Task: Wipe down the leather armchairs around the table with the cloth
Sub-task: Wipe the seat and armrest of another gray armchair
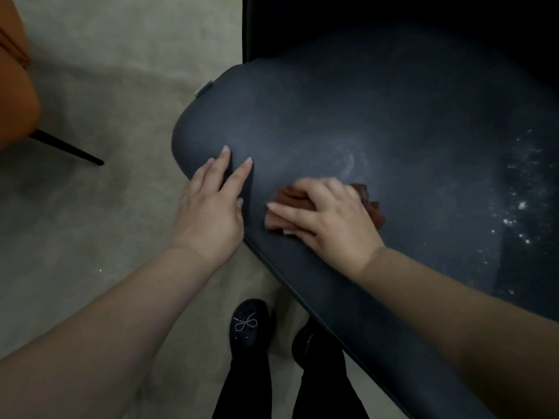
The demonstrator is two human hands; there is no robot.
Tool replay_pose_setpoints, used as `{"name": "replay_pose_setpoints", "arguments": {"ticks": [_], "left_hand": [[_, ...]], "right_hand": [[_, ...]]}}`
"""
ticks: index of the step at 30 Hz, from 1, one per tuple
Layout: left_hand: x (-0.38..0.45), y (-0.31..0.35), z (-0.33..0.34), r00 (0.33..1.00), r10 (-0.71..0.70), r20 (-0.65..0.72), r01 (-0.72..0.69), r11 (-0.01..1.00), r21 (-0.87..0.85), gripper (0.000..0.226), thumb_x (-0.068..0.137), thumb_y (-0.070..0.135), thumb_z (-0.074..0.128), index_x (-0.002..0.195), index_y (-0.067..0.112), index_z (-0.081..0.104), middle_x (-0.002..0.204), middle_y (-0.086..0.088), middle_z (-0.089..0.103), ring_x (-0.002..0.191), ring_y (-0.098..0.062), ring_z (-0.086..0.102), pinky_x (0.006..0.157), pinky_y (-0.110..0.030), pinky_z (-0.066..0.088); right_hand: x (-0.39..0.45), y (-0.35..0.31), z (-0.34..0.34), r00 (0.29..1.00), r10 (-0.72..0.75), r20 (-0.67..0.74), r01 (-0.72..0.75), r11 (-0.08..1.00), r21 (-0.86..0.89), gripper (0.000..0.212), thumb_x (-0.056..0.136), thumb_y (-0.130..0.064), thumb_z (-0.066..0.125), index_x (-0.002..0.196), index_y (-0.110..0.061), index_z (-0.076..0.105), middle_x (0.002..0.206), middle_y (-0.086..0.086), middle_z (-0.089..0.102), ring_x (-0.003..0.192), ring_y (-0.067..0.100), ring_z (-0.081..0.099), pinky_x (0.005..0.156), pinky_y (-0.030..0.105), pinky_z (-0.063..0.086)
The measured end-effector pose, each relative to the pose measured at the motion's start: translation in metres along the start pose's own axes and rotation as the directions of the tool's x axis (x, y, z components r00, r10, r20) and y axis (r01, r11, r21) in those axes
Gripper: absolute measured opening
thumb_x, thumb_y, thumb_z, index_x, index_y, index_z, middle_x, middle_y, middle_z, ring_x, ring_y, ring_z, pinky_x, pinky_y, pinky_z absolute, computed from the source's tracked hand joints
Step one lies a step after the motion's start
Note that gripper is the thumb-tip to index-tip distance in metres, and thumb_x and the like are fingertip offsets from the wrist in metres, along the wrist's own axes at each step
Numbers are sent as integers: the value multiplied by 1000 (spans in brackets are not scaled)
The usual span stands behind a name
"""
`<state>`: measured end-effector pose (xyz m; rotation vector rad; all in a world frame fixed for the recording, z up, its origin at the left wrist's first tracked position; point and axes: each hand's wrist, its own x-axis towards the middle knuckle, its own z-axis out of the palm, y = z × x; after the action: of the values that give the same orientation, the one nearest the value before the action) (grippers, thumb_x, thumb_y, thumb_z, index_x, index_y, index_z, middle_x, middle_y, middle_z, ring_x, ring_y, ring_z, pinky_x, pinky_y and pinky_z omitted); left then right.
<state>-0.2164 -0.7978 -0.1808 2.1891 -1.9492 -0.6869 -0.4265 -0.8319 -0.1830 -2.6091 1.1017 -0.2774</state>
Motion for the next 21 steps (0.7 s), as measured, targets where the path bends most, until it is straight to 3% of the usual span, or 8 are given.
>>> {"name": "replay_pose_setpoints", "arguments": {"ticks": [2, 7, 9, 12, 14, 16, 19, 21], "left_hand": [[1, -1, -1, 1000, 9, 2, -9, 1000, 4, 60, 95, 14, 48, 150, 27, 28, 160, -6, 13, 144, -29, 14, 118, -41, 15], [2, 0, 1, 1000, 2, -9, -2, 1000, 6, 60, 94, 14, 49, 149, 27, 30, 159, -6, 15, 143, -30, 16, 118, -40, 16], [2, 1, 2, 1000, -6, -14, 6, 1000, 0, 60, 93, 14, 50, 149, 26, 31, 159, -7, 15, 143, -30, 17, 118, -41, 16], [0, 2, 1, 1000, -2, -15, 3, 999, 38, 60, 94, 17, 49, 150, 27, 29, 160, -6, 14, 143, -29, 15, 117, -43, 18], [-1, 4, 0, 1000, 2, -26, 0, 998, 60, 59, 94, 19, 50, 149, 26, 30, 160, -6, 14, 144, -30, 15, 117, -44, 19], [-1, 11, 0, 999, 24, -39, -21, 997, 69, 57, 93, 20, 51, 147, 24, 34, 159, -6, 16, 143, -30, 16, 116, -46, 20], [-2, 28, 6, 998, 54, -29, -52, 997, 59, 56, 93, 21, 51, 147, 24, 36, 159, -5, 17, 144, -29, 15, 116, -46, 19], [-1, 40, 10, 998, 61, -16, -60, 997, 45, 57, 94, 22, 51, 148, 25, 34, 159, -4, 16, 144, -27, 14, 117, -44, 18]], "right_hand": [[-14, 11, -6, 1000, -22, 7, 22, 1000, -8, 38, 86, -37, 66, 124, -36, 65, 123, 8, 59, 103, 31, 52, 84, 42, 41], [18, -8, 3, 931, 346, -118, -344, 938, 36, 36, 84, -37, 68, 120, -38, 66, 121, 8, 58, 104, 35, 52, 83, 43, 40], [19, -24, 12, 969, 224, -104, -221, 975, 35, 37, 82, -36, 71, 119, -38, 67, 122, 7, 59, 104, 34, 54, 81, 42, 40], [-3, -17, 8, 990, -133, 54, 134, 991, -6, 37, 87, -36, 68, 124, -40, 64, 125, 4, 59, 106, 30, 55, 83, 41, 41], [-14, 7, -2, 982, -168, 86, 170, 985, -19, 36, 89, -34, 68, 125, -39, 64, 123, 7, 61, 104, 32, 57, 83, 43, 44], [-15, 33, -15, 1000, 21, 9, -21, 999, -37, 36, 87, -31, 70, 123, -38, 66, 121, 13, 61, 101, 38, 57, 81, 47, 46], [-5, 55, -30, 919, 378, -113, -381, 924, -8, 35, 87, -35, 68, 122, -39, 65, 122, 15, 56, 104, 42, 50, 86, 50, 42], [2, 54, -31, 883, 455, -110, -455, 890, 26, 33, 89, -41, 64, 122, -40, 65, 123, 12, 53, 109, 38, 47, 92, 50, 41]]}}
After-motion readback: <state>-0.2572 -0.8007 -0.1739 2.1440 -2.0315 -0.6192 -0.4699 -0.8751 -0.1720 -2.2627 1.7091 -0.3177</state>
